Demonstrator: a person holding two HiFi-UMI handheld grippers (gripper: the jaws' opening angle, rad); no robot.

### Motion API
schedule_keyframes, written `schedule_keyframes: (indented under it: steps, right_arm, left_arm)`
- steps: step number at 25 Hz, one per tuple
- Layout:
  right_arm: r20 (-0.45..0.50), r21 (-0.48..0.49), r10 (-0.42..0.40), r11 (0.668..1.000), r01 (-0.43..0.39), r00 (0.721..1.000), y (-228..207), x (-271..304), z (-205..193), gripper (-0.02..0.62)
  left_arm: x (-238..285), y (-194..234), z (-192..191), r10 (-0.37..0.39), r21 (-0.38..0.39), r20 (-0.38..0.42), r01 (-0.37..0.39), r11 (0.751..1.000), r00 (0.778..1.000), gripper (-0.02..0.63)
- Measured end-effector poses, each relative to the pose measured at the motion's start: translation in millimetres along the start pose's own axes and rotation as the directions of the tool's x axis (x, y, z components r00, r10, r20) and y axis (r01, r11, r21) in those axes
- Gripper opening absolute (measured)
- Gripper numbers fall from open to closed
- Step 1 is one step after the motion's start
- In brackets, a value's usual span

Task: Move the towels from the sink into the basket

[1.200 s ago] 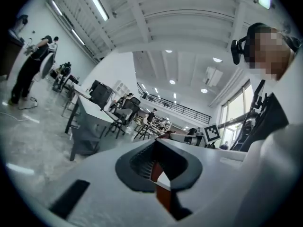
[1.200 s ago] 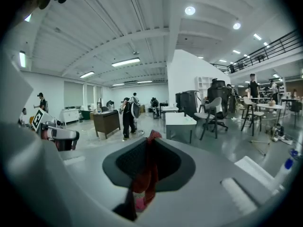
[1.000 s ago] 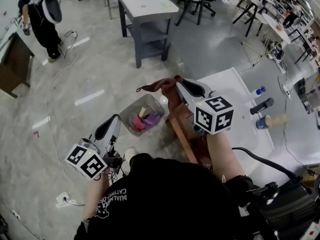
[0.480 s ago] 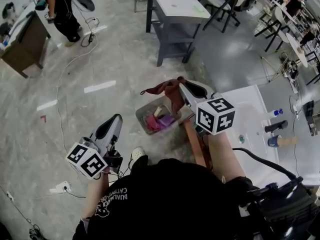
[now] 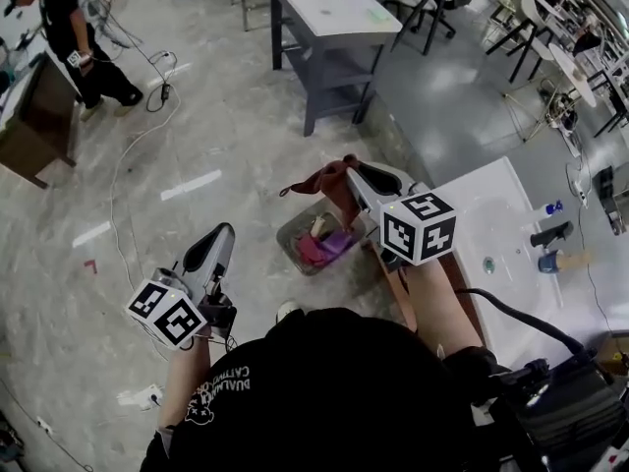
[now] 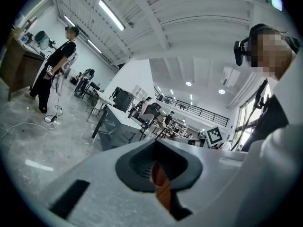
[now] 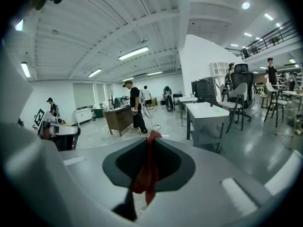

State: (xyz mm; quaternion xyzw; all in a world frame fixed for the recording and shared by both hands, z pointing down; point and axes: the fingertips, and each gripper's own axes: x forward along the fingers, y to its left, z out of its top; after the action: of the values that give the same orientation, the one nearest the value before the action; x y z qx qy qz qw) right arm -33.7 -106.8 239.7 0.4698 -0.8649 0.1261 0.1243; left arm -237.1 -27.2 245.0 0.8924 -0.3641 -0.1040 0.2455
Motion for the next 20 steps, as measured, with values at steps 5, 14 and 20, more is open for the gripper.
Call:
schedule_keyframes:
  steps: [5,14,20]
  right_arm:
    - [0.017,0.011,-0.035,0.999,0.035,0.999,-1.6,8.7,3.5,0.054]
    - [0.019,0.059,-0.062,0.996,0.061,0.998,-7.6,13.3,3.5,0.054]
    - [-0.002,0.065,-0.049,0.997,0.049,0.999,-9.1,24.7,-2.6,0.054]
  left_arm:
    - [7.1,14.4,17.8,-0.035,0.033,-0.005,0.036,0.999,0.999,0.003]
    - [2.8,22.2,32.3,-0.039,0.039,0.032,0.037,0.999,0.999,0.003]
    - [1.7,34.1,25.2,-0.023,0.018,0.023,0.023,1.0,0.999,0.003]
